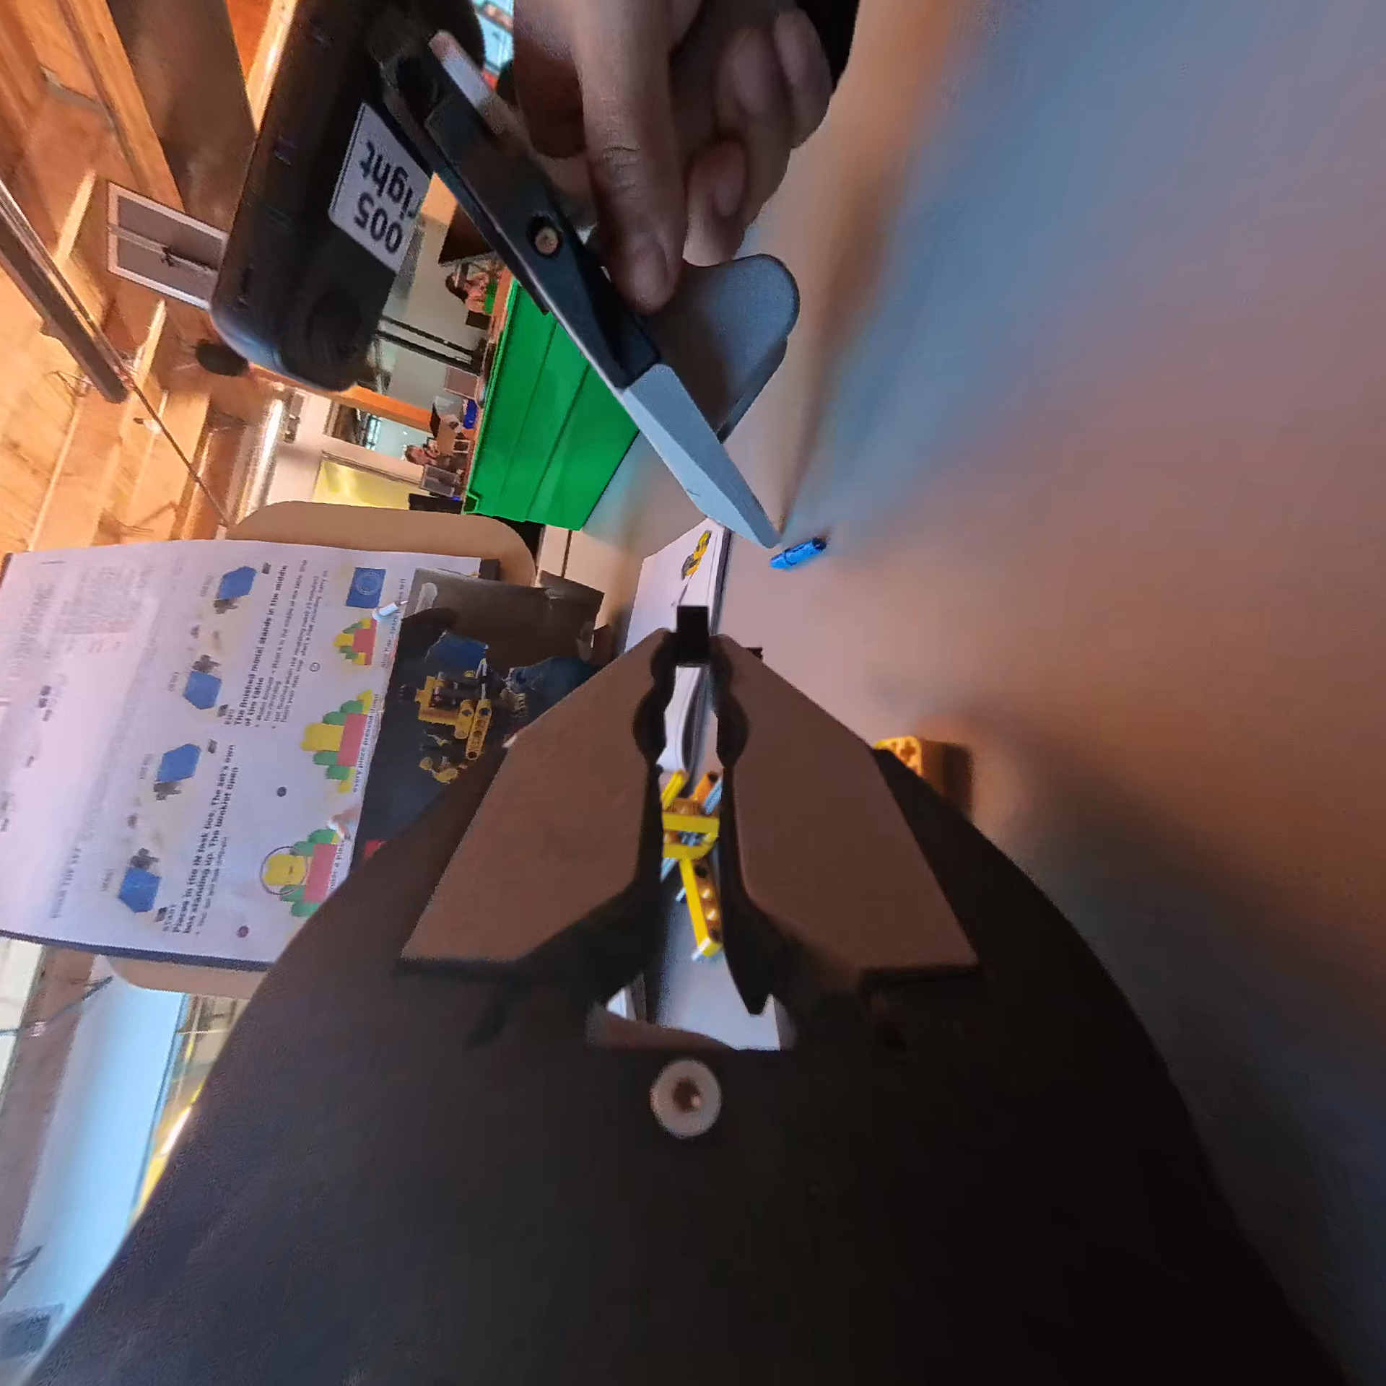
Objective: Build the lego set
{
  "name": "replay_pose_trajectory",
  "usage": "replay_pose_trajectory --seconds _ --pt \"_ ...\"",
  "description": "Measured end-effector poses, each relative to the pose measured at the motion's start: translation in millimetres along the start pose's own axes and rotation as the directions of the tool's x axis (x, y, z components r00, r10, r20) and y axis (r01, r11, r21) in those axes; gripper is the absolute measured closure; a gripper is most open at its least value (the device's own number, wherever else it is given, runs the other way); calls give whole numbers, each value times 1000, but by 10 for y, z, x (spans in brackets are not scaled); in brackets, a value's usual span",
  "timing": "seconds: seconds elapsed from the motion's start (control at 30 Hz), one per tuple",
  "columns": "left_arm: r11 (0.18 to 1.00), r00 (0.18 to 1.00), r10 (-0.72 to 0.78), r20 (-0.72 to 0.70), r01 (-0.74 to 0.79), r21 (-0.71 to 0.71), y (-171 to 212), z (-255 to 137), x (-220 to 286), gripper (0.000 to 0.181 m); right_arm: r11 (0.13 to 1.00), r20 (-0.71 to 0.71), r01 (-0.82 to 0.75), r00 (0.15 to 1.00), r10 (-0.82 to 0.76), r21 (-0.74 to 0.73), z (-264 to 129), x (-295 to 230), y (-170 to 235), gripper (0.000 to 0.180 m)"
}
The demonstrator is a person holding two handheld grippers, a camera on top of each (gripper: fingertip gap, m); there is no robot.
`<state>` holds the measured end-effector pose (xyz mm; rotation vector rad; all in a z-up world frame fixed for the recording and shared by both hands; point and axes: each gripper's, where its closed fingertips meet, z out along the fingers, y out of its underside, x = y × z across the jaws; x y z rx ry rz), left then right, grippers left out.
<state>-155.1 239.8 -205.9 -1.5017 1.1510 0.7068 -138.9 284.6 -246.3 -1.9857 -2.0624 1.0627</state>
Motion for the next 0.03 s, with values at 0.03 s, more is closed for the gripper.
replay_pose_trajectory --seconds 0.03 --pt "1000 1000 7 7 -7 -4 6 -6 -10 176 1000 1 -16 1000 16 -15 10 -8 8 161"
